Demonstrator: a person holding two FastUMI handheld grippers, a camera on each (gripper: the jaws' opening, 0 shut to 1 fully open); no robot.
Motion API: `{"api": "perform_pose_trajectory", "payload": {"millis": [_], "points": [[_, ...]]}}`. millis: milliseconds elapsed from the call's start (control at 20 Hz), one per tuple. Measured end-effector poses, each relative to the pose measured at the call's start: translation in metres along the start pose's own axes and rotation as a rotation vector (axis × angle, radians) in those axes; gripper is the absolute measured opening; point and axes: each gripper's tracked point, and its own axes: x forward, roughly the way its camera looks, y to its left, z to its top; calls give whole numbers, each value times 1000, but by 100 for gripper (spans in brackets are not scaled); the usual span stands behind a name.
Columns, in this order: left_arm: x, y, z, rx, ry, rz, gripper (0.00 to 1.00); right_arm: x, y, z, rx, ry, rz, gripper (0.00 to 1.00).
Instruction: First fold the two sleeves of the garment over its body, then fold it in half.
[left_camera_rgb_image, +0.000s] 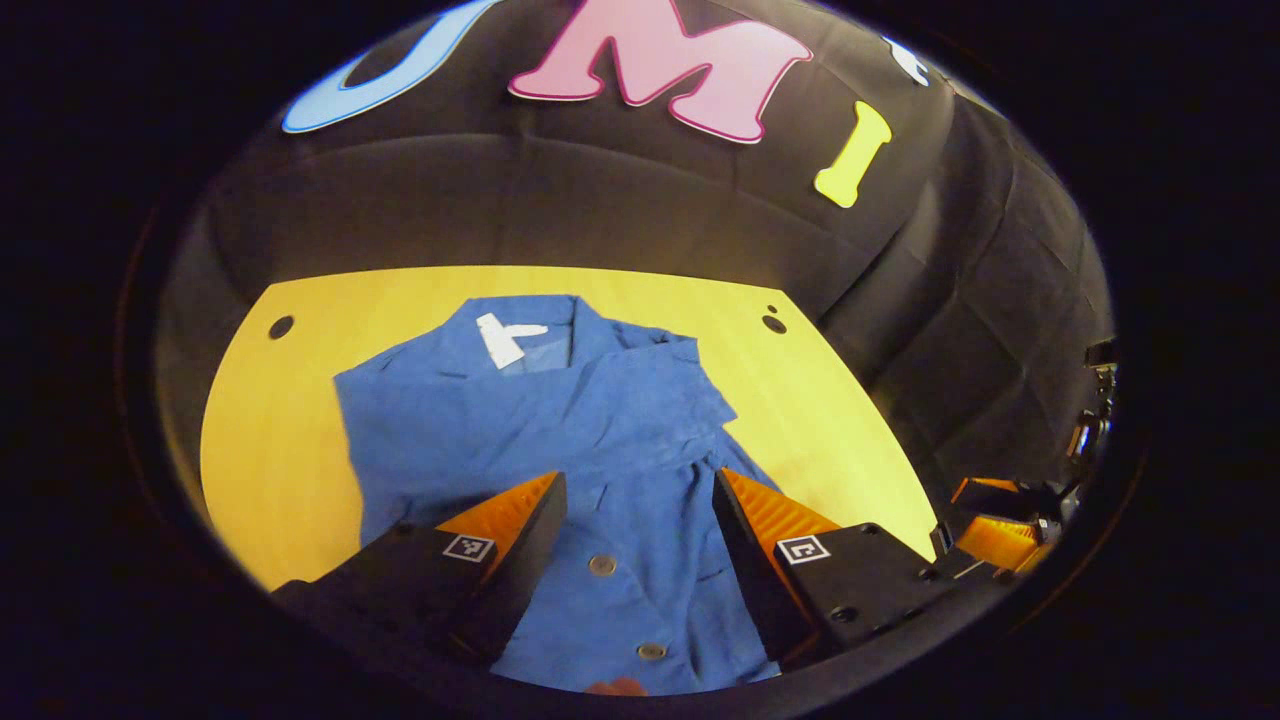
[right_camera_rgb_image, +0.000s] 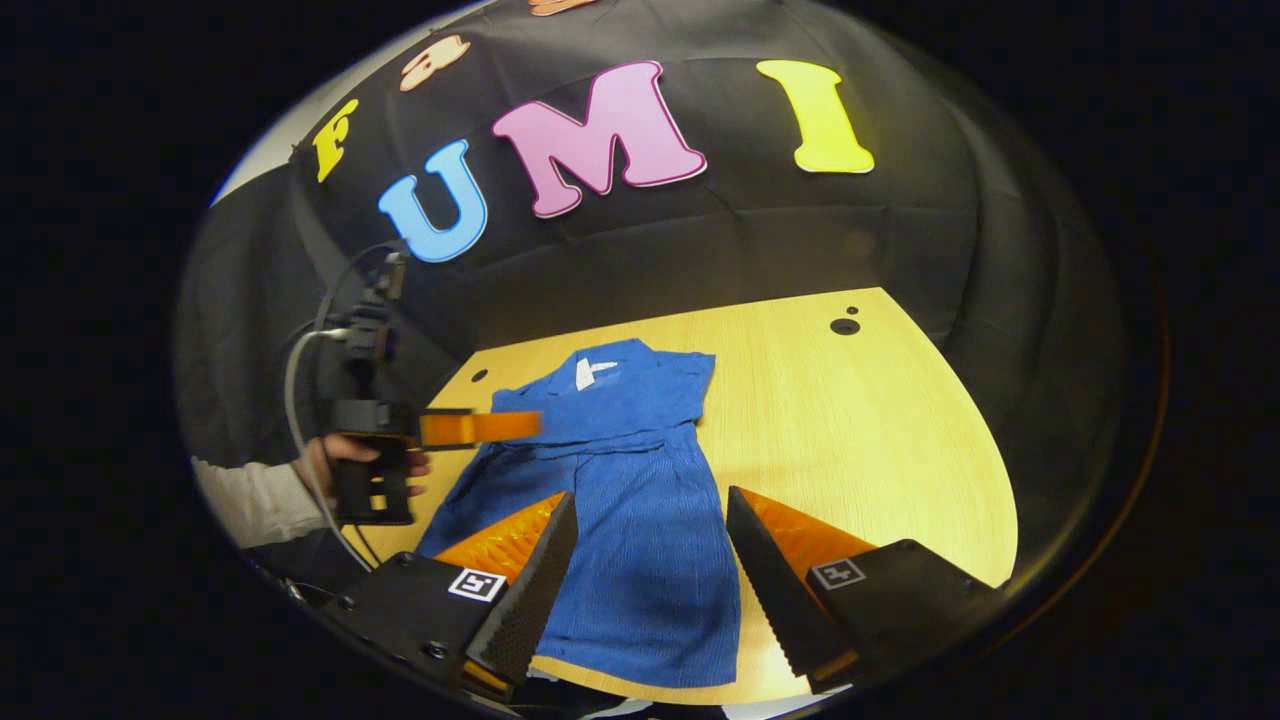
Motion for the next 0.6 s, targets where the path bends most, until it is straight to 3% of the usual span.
{"api": "perform_pose_trajectory", "payload": {"millis": [150,200,400,600], "points": [[-59,52,-71,-76,69,171,81,2,5,-25,-12,48,-21,95],[-75,66,-95,-114,102,211,85,3,7,-37,-14,73,-28,95],[-110,86,-177,-203,205,292,82,0,8,-79,-20,174,-74,95],[-119,94,-223,-247,269,324,86,-8,-6,-118,-26,269,-132,95]]}}
